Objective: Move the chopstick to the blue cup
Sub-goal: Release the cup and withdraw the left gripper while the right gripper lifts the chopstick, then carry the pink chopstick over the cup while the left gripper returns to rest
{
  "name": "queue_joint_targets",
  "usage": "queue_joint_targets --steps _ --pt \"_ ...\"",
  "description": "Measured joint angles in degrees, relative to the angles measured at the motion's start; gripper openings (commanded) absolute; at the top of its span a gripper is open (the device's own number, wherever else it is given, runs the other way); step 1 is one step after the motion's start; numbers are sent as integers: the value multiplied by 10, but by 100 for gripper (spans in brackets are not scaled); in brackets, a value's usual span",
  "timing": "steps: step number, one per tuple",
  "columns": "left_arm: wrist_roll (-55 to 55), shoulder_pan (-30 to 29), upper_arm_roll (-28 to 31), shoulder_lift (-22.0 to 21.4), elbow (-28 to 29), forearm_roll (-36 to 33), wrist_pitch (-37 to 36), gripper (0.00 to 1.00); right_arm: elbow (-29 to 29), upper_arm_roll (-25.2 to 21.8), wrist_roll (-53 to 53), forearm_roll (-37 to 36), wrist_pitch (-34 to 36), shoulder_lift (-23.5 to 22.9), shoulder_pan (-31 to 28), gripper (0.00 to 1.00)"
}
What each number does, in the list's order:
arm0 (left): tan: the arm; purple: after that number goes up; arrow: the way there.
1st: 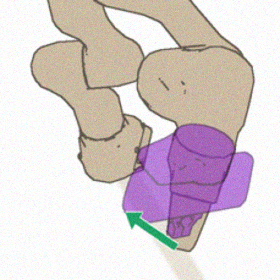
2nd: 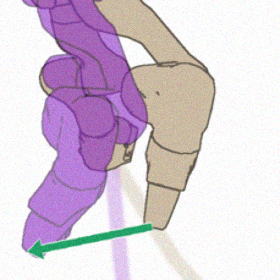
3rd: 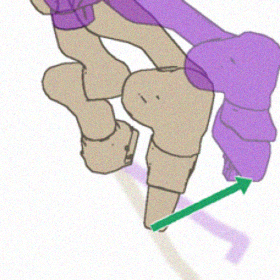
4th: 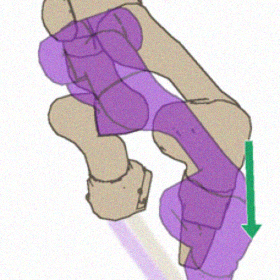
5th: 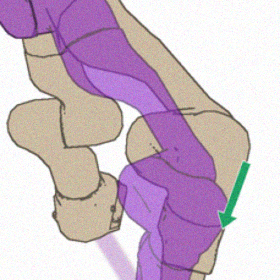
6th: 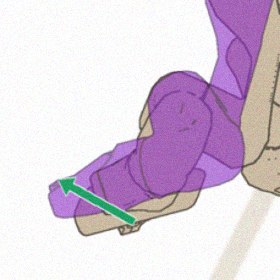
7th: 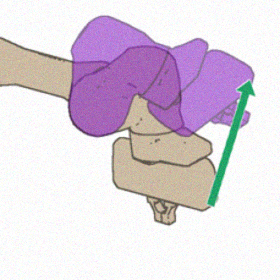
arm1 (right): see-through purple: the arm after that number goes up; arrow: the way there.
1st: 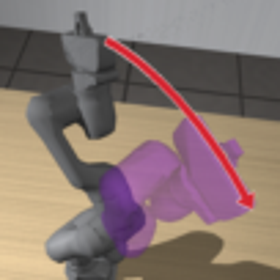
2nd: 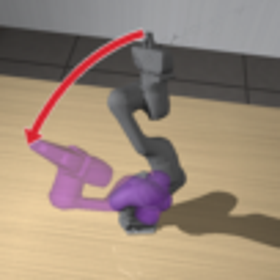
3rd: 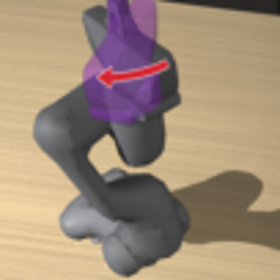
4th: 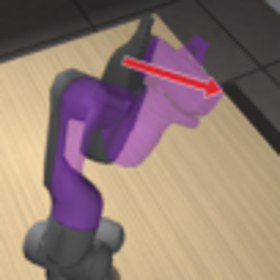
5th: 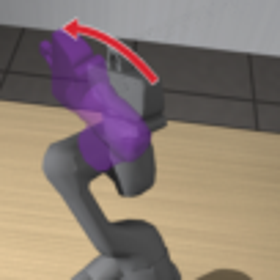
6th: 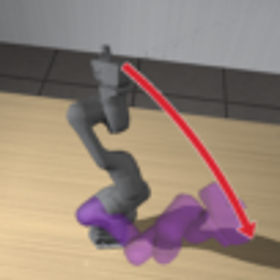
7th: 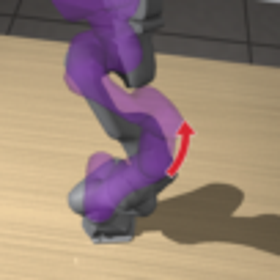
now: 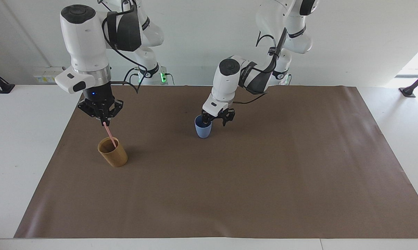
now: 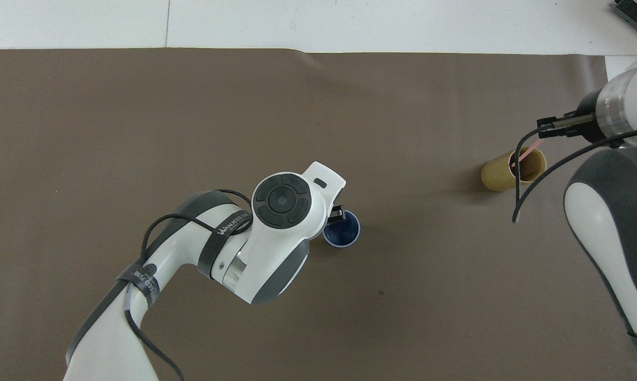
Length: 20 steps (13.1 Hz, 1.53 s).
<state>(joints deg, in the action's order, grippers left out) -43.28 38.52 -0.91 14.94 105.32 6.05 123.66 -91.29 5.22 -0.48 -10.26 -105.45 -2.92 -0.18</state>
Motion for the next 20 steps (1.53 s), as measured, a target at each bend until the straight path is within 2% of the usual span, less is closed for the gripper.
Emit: queue_joint_targets --steps 4,6,11,15,20 --pt "48 -90 4 -49 -1 -2 -25 100 -2 4 -2 55 40 63 8 0" --pt "87 -129 4 -68 -1 -2 -46 100 -6 9 -29 72 45 75 29 0" --pt "247 -254 6 -141 -2 -2 -185 100 -17 20 -111 122 38 83 126 0" --pt "326 -325 6 -160 0 -22 -227 100 -76 22 -152 122 -11 112 202 0" --pt "449 -407 7 -171 0 -47 -253 100 -158 23 -153 122 -71 110 238 0"
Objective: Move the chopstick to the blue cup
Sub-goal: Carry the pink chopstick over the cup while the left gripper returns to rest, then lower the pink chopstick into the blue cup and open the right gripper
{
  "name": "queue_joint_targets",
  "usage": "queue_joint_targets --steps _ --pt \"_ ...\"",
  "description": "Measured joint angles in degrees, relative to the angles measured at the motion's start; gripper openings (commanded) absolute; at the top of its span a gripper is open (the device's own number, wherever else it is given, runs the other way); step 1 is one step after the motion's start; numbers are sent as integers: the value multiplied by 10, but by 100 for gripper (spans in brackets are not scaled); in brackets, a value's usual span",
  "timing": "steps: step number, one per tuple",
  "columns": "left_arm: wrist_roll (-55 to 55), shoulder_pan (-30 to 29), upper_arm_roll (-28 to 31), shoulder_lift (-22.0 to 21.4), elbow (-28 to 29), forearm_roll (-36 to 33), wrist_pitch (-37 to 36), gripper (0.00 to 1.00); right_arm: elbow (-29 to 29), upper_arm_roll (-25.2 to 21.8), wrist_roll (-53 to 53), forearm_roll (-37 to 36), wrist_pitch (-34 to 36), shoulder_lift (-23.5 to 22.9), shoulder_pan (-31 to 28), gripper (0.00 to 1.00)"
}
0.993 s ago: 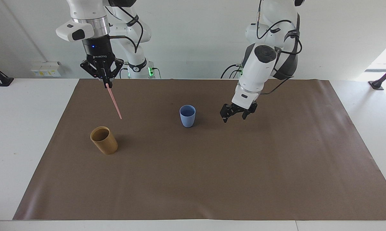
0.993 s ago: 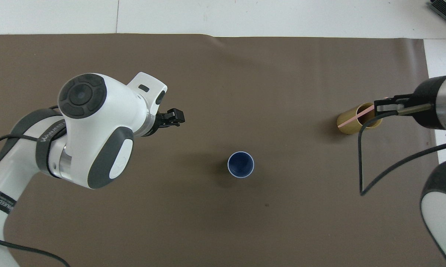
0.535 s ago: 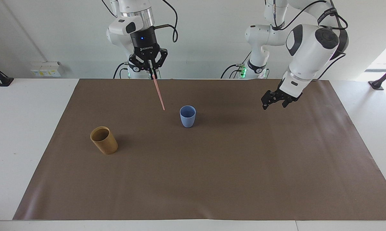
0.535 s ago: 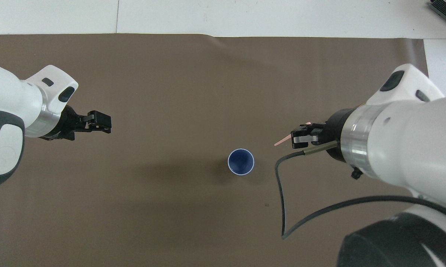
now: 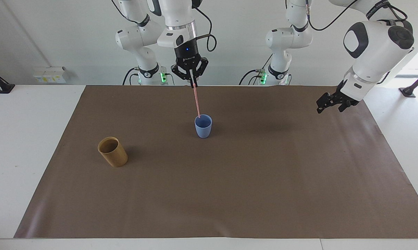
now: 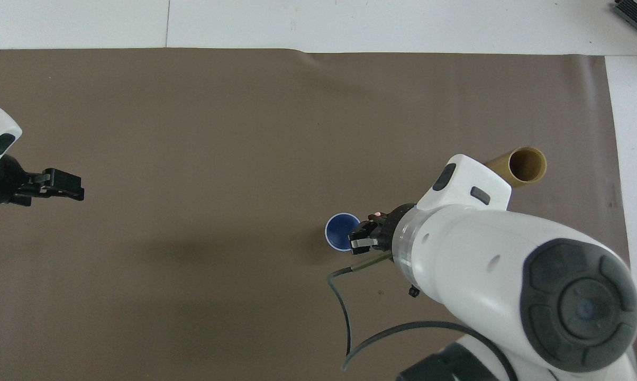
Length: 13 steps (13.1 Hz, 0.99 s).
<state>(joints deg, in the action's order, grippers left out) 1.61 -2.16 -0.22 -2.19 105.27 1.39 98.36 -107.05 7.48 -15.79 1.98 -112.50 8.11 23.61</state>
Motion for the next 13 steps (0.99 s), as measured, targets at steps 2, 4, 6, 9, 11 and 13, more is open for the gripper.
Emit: queue_joint_targets --steps 2,4,6,9,11,13 --pt "50 -25 0 -12 0 -12 -13 100 -26 0 0 6 -6 -4 2 0" --pt "81 -44 0 -22 -6 -13 -14 100 -49 0 0 17 -22 -5 2 0" --pt "90 -47 -1 -24 -40 -13 -30 100 -67 0 0 18 -60 -10 3 0" --pt "90 -46 -14 -24 -108 -14 -81 100 -73 0 3 18 -105 -33 4 13" --pt "90 -46 -26 -23 -139 -14 -112 100 -73 0 14 18 -119 -42 5 40" --pt "87 -41 -37 -22 -155 -13 -131 100 -73 0 21 18 -120 -45 5 47"
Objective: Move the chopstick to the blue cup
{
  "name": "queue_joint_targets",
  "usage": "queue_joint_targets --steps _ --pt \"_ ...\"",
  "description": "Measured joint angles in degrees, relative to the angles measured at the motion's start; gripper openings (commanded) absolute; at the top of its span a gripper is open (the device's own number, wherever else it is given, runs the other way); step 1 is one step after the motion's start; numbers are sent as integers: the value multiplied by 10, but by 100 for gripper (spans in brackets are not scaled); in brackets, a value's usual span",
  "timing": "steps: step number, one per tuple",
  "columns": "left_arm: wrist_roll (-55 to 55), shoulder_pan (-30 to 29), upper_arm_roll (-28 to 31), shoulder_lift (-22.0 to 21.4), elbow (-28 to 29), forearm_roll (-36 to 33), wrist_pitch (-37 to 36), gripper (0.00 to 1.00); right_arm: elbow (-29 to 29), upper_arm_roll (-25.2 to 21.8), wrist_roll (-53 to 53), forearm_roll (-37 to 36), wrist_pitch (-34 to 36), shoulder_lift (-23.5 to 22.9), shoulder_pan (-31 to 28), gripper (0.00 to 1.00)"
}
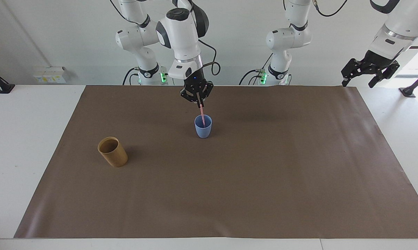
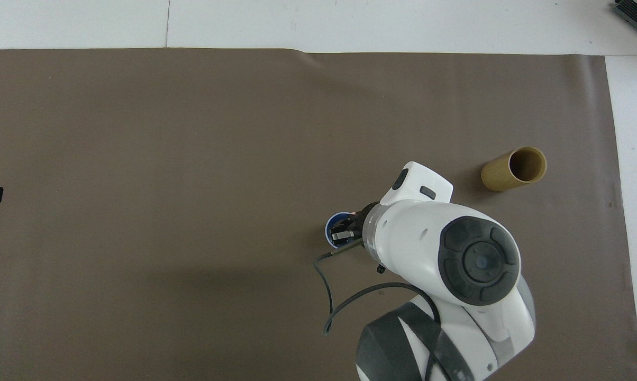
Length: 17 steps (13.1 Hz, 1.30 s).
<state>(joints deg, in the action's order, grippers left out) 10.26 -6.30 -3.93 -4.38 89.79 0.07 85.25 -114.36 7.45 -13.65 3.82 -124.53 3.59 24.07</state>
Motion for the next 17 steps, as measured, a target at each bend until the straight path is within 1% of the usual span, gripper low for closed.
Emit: queue_joint_targets --steps 1,2,3,6,8,10,13,15,17 --pt "-7 3 -4 0 -1 0 -5 100 0 0 1 0 0 0 0 65" --pt "-18 8 -5 0 -2 2 -7 100 0 0 2 0 0 0 0 87" --pt "-28 13 -5 1 -3 8 -7 100 0 0 3 0 0 0 0 100" --pt "-36 23 -7 0 -2 22 -8 100 6 -4 3 0 -1 0 -4 100" --pt "-36 23 -6 0 -1 22 -9 100 26 -8 3 0 18 2 -23 100" --pt "-36 23 -5 0 -1 22 -12 100 66 -12 3 0 87 5 -62 100" --pt "-36 23 -5 0 0 22 -15 100 132 -20 8 0 195 9 -145 100" --pt "-36 23 -5 0 2 22 -16 100 153 -24 11 0 230 9 -184 100" --pt "-36 23 -6 -2 8 22 -16 100 167 -28 11 -8 258 9 -208 100"
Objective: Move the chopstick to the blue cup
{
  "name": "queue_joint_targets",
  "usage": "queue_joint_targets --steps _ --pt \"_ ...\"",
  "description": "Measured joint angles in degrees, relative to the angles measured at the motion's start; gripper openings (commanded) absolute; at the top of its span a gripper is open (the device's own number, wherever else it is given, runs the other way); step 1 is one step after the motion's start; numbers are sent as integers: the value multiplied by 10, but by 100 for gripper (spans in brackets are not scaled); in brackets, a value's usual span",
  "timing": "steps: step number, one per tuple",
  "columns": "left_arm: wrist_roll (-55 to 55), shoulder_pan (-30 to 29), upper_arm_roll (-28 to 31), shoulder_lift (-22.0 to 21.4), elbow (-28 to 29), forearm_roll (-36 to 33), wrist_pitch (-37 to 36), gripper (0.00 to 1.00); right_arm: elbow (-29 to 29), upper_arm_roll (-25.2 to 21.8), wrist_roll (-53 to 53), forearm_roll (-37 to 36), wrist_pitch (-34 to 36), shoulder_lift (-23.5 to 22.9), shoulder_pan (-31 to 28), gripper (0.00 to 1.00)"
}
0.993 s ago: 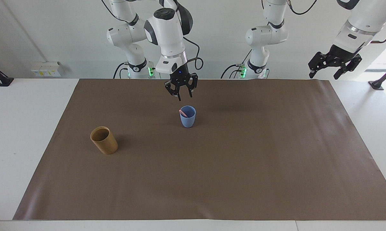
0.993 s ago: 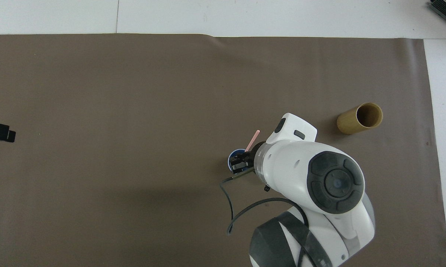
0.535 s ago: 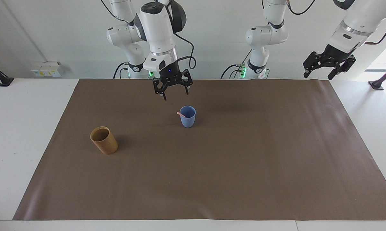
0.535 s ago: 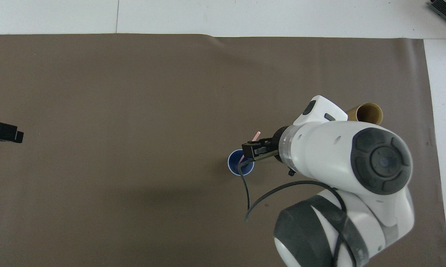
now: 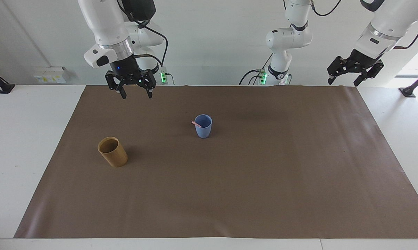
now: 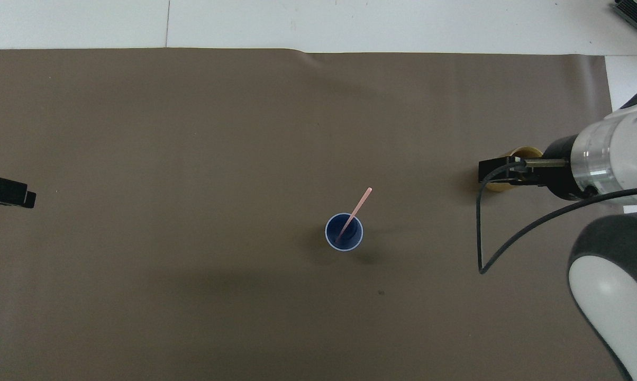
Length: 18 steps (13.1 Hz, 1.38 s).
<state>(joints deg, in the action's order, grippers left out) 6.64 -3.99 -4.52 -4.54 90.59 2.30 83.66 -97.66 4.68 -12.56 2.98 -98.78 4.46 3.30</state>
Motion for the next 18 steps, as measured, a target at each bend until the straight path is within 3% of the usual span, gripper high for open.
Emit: queue_joint_targets --steps 6,11,18 --pt "0 0 -1 -2 2 1 1 100 69 -3 14 -17 91 -5 -42 100" --pt "-1 1 -2 -2 2 1 1 100 107 -2 37 -31 117 -32 -43 100" --pt "-1 2 -3 -2 2 1 2 100 114 -2 37 -32 118 -38 -43 100"
